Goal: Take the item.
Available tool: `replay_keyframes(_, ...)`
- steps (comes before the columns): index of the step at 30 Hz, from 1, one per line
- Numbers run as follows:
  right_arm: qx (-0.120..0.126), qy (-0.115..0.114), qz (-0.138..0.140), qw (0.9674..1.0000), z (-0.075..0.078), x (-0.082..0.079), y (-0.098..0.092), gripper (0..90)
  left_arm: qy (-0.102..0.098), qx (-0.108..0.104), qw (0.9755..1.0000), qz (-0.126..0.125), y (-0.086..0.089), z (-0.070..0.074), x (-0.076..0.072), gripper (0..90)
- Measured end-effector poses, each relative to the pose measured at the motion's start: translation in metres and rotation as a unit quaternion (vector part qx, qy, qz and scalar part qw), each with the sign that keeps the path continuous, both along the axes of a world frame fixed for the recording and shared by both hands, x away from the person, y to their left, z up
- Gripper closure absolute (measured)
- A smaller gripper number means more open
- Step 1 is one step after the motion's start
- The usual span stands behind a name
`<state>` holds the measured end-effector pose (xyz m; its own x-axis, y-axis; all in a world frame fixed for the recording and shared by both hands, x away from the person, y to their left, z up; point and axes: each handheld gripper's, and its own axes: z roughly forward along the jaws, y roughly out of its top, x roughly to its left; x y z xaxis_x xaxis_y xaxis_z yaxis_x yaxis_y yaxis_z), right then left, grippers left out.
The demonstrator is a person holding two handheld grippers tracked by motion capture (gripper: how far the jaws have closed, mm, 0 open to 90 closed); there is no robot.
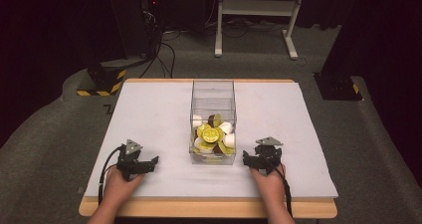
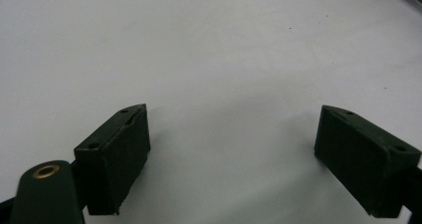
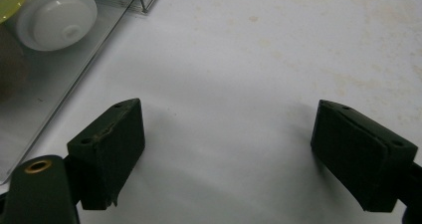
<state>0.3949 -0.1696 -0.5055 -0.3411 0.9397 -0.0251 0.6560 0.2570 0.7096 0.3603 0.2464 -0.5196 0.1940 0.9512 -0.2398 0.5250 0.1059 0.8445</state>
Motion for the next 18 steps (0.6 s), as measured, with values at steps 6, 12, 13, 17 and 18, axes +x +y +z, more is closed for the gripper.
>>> replay_keyframes(6,0.000,0.000,0.000,1.0000,0.0000,0.0001,0.0000,13.5,0.000,0.000,1.0000,0.000,0.0000,0.0000,0.0001,14.4)
replay_keyframes(12,0.001,0.001,0.000,1.0000,0.0000,0.0002,0.0000,13.6,0.000,-0.001,1.0000,0.000,0.0000,0.0000,0.0001,14.4)
replay_keyframes(13,0.001,0.001,0.000,1.0000,0.0000,0.0002,0.0000,13.6,0.000,-0.001,1.0000,0.001,-0.0001,0.0000,0.0002,14.4)
replay_keyframes(17,0.000,0.001,0.000,1.0000,0.0003,0.0000,0.0004,13.8,-0.001,-0.002,1.0000,0.002,-0.0003,0.0000,0.0003,14.4)
replay_keyframes(18,0.000,0.001,0.000,1.0000,0.0003,0.0000,0.0003,13.8,-0.001,-0.002,1.0000,0.001,-0.0001,0.0000,0.0002,14.4)
